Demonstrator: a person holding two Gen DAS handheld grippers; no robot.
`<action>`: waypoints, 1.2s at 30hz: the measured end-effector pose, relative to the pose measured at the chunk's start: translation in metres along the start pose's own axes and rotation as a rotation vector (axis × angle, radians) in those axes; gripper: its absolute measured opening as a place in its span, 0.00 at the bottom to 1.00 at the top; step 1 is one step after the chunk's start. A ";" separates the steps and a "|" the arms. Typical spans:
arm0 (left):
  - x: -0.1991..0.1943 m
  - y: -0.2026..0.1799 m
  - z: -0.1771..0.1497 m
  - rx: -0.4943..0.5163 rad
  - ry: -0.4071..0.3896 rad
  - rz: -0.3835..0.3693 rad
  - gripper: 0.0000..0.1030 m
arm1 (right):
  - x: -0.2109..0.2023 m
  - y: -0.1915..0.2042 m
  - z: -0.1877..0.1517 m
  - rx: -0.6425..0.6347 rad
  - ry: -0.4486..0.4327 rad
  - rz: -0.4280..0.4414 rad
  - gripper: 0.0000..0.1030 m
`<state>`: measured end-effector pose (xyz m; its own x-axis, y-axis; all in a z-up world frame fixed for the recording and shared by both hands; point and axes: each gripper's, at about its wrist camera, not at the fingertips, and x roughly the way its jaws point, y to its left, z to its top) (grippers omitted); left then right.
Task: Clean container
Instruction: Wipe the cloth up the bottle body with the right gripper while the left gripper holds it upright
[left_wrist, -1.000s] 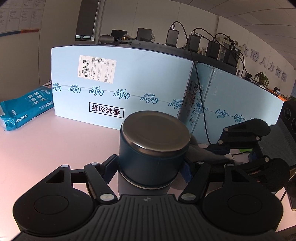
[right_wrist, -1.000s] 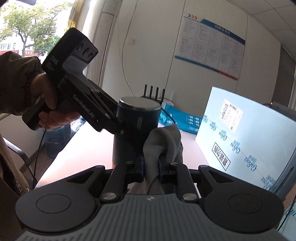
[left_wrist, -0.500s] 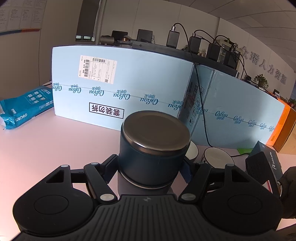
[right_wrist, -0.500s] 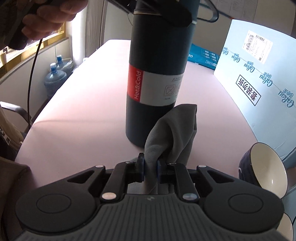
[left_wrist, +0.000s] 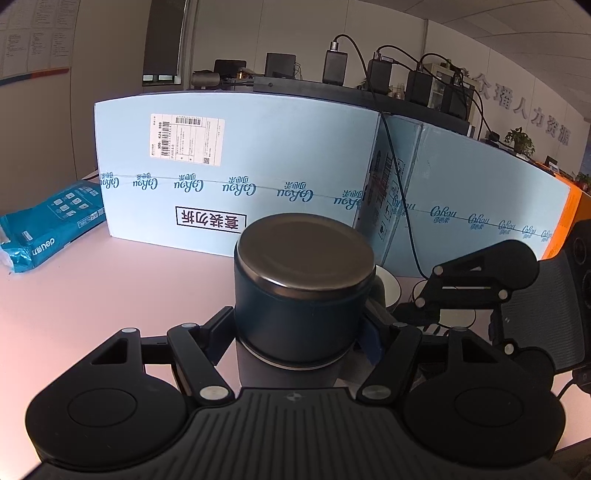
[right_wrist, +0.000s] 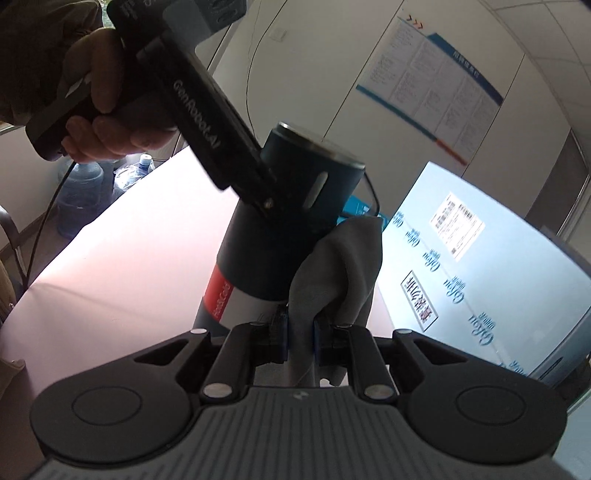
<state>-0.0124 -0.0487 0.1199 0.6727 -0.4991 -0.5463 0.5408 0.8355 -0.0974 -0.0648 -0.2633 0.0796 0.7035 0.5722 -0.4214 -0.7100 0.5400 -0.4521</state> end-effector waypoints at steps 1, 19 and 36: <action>0.000 -0.001 0.000 0.004 0.000 0.001 0.63 | -0.002 -0.001 0.002 -0.009 -0.013 -0.014 0.16; 0.001 0.001 0.000 0.004 0.001 -0.014 0.63 | 0.043 0.024 -0.032 0.057 0.188 0.127 0.16; 0.001 0.001 0.000 0.007 0.002 -0.018 0.63 | -0.002 0.011 0.004 -0.007 -0.016 -0.044 0.16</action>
<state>-0.0115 -0.0478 0.1191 0.6615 -0.5136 -0.5465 0.5566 0.8246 -0.1013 -0.0745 -0.2561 0.0790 0.7334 0.5581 -0.3882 -0.6781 0.5602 -0.4757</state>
